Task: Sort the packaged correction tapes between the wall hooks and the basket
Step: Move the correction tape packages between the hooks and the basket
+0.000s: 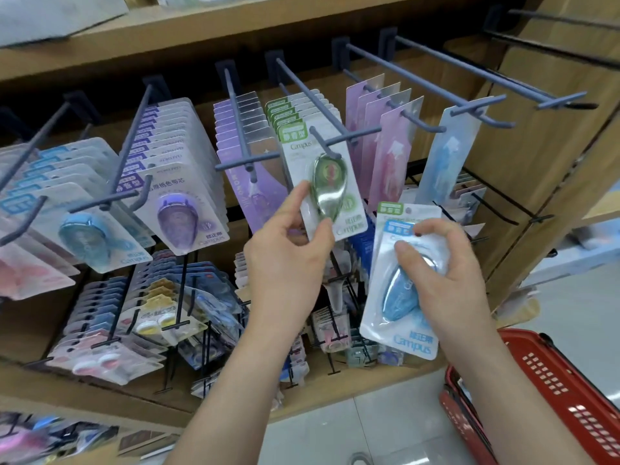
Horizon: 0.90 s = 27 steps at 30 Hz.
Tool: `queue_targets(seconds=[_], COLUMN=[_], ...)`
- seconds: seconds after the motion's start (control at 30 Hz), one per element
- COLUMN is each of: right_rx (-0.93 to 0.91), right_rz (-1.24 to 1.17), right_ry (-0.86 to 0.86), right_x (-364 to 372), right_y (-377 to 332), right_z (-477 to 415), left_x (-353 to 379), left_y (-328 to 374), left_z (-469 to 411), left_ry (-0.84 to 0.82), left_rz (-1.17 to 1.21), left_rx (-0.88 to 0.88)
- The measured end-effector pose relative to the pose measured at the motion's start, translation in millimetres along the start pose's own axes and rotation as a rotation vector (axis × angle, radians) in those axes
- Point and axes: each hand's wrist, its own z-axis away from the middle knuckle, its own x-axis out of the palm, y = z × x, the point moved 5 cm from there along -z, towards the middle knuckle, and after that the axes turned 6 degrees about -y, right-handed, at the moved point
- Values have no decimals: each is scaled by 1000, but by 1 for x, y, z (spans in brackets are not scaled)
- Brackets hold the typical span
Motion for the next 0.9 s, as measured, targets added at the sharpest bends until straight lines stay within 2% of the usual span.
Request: queue_targets(seconds=[0.1,0.23,0.33,0.37,0.4,0.47,0.53,0.63,0.8,0.9], right_rx=[-8,35,50,44,29,-8,-8,-41,-90,-62], right_rz=[-46,-176,-225,-224,-210,-175,-152,-84,112,249], right_ry=[12,-102,-178,-215,-267,-415,-510,-507,-419,-308], right_x=[-7,-1,3,4,6,15,21,20,7,-5], right_y=[-5,-12,-14,-15,-17,-22,-22,-19,-14,-8], right_z=[2,7,10,10,10,13,15,16,10,-1], left_x=[4,1,-4,-5,-3,9,15,8,-10,-13], left_y=[-2,1,5,5,2,-1,0,1,8,22], left_z=[-9,-10,11,17,21,24,25,19,14,13], left_ry=[19,-10,0,-7,-52,-227,-283,-157,59,84], left_rz=[-118,-356,-541,-509,-374,91,409,408,264,249], left_rx=[-3,-12,105,136,108,-91,-238,-209,38,126])
